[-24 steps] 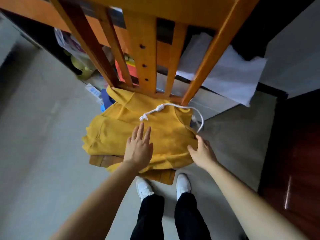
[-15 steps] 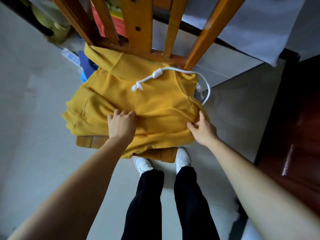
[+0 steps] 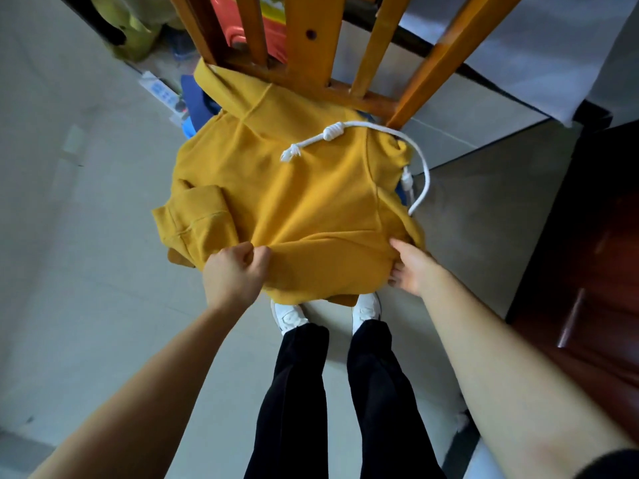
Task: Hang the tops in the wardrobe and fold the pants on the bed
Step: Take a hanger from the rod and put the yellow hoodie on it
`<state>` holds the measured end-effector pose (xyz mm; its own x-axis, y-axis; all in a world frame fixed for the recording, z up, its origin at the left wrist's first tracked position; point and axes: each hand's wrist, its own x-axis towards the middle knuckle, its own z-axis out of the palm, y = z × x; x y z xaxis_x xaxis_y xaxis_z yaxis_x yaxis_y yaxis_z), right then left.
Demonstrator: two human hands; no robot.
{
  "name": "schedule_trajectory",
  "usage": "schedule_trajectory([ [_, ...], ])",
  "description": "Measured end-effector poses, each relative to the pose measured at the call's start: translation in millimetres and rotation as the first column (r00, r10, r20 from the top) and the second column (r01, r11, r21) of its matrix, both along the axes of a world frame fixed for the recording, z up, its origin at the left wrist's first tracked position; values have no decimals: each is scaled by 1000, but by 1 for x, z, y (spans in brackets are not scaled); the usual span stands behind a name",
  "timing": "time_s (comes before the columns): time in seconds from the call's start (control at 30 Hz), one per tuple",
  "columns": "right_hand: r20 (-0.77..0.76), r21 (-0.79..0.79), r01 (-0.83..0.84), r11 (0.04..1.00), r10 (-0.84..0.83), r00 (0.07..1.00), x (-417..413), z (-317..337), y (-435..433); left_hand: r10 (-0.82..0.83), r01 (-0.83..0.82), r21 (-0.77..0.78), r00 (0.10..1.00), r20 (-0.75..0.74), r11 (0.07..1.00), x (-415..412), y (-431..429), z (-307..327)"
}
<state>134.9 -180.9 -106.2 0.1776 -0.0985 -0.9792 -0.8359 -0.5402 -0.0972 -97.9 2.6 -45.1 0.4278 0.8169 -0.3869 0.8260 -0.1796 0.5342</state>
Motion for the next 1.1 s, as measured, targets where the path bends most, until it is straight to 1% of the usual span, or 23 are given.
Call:
schedule_trajectory([
  [0.03, 27, 21, 27, 999, -28, 999, -2, -1, -3, -3, 3, -1, 999, -34, 1000, -4, -1, -3],
  [0.1, 161, 21, 75, 997, -77, 984, -5, -1, -11, -12, 12, -2, 996, -89, 1000, -7, -6, -7],
  [0.17, 308, 37, 159, 987, -163, 937, -3, 13, -15, -41, 42, 11, 992, -121, 999, -5, -12, -4],
  [0.2, 358, 79, 199, 977, -214, 909, 0, 26, -16, -69, 72, 16, 989, -132, 997, -3, -15, 0],
  [0.27, 407, 195, 216, 957, -280, 870, 7, 56, -14, -113, 117, 21, 985, -133, 993, 1, -19, 13],
  [0.4, 408, 346, 193, 918, -333, 850, 19, 130, 0, -173, 183, 76, 978, -116, 980, -1, -12, 53],
  [0.47, 425, 399, 132, 908, -310, 850, 22, 172, 11, -196, 209, 110, 973, -123, 972, -4, -6, 82],
  [0.53, 473, 454, 3, 891, -244, 847, 23, 217, 23, -214, 233, 121, 965, -154, 965, -7, 3, 119],
  [0.57, 512, 464, -86, 882, -188, 838, 23, 238, 29, -219, 238, 92, 959, -178, 967, -9, 8, 135],
  [0.63, 585, 469, -260, 844, -77, 807, 24, 283, 41, -216, 219, -13, 950, -226, 976, -9, 23, 170],
  [0.67, 616, 472, -330, 817, -38, 787, 23, 309, 47, -198, 192, -49, 952, -232, 980, -9, 32, 189],
  [0.73, 675, 484, -461, 743, 17, 737, 15, 359, 59, -126, 117, -61, 977, -174, 991, -5, 50, 226],
  [0.8, 730, 492, -586, 644, 62, 681, 4, 404, 72, -70, 68, -24, 991, -114, 997, 4, 64, 266],
  [0.83, 752, 496, -640, 587, 79, 655, -2, 421, 78, -80, 82, 17, 992, -98, 997, 8, 69, 284],
  [0.9, 767, 506, -691, 516, 99, 634, -12, 457, 87, -135, 139, 110, 990, -48, 984, 16, 77, 316],
  [0.97, 759, 542, -701, 464, 88, 646, -18, 491, 94, -221, 218, 184, 975, -4, 958, 22, 78, 343],
  [1.03, 722, 615, -680, 399, 61, 689, -20, 521, 97, -274, 274, 232, 961, -34, 933, 28, 71, 363],
  [1.1, 675, 684, -651, 329, 53, 736, -21, 545, 98, -264, 267, 215, 964, -44, 939, 36, 61, 377],
])
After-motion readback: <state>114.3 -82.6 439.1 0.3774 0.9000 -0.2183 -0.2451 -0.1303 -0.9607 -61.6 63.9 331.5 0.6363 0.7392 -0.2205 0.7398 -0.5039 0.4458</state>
